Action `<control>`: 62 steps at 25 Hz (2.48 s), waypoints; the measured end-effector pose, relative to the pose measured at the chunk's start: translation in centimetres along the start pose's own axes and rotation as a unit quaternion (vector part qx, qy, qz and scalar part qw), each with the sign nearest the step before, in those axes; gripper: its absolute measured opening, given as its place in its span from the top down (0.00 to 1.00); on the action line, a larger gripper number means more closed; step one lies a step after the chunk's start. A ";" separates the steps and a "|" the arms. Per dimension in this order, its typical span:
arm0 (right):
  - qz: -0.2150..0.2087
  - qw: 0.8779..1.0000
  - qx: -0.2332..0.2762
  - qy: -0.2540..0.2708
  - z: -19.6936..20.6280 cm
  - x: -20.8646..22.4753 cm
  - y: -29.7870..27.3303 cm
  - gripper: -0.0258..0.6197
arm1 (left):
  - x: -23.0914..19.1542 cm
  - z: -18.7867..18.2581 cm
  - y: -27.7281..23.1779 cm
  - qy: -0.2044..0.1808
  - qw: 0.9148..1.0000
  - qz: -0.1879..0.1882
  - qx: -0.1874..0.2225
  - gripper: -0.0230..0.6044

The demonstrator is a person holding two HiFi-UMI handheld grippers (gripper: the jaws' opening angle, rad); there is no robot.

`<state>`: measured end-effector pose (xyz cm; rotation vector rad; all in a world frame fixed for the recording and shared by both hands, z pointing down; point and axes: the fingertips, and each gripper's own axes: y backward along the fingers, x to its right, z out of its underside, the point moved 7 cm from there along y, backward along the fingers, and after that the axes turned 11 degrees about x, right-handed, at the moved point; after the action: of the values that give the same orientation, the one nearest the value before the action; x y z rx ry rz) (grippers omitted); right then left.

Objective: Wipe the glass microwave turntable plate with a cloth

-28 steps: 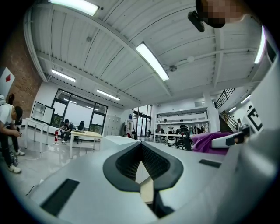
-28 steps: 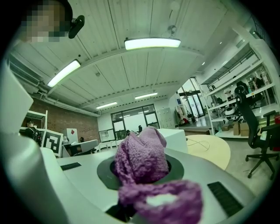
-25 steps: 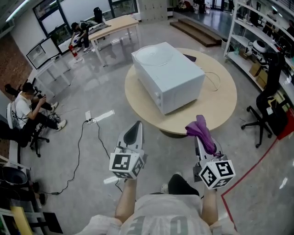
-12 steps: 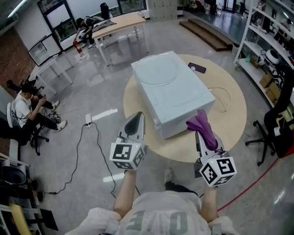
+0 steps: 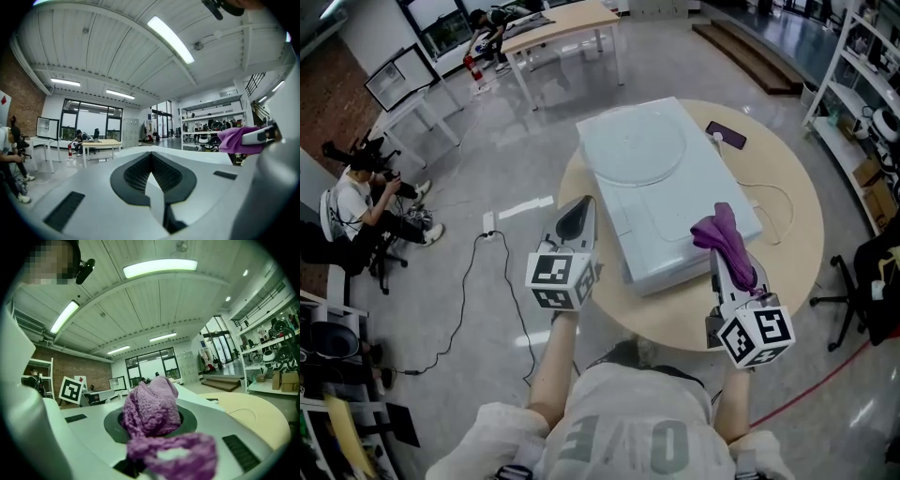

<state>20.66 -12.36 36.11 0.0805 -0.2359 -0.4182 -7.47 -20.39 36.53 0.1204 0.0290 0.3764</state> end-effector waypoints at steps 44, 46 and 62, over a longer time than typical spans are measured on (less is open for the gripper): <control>0.018 0.998 -0.048 0.028 1.4 -1.4 -7.8 0.89 | 2.1 4.4 -7.1 0.001 0.954 0.253 -0.162 0.96; 0.018 0.998 -0.048 0.027 1.3 -1.5 -7.2 0.89 | 2.6 4.3 -6.5 -0.003 0.950 0.267 -0.161 0.96; 0.010 0.998 -0.054 0.027 0.9 -1.7 -5.0 0.89 | 1.8 2.7 -4.8 0.020 0.978 0.198 -0.067 0.96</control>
<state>16.98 -16.21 36.04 -0.0172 -0.1599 -0.4082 -3.86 -24.45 38.61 -0.0166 0.0184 0.7770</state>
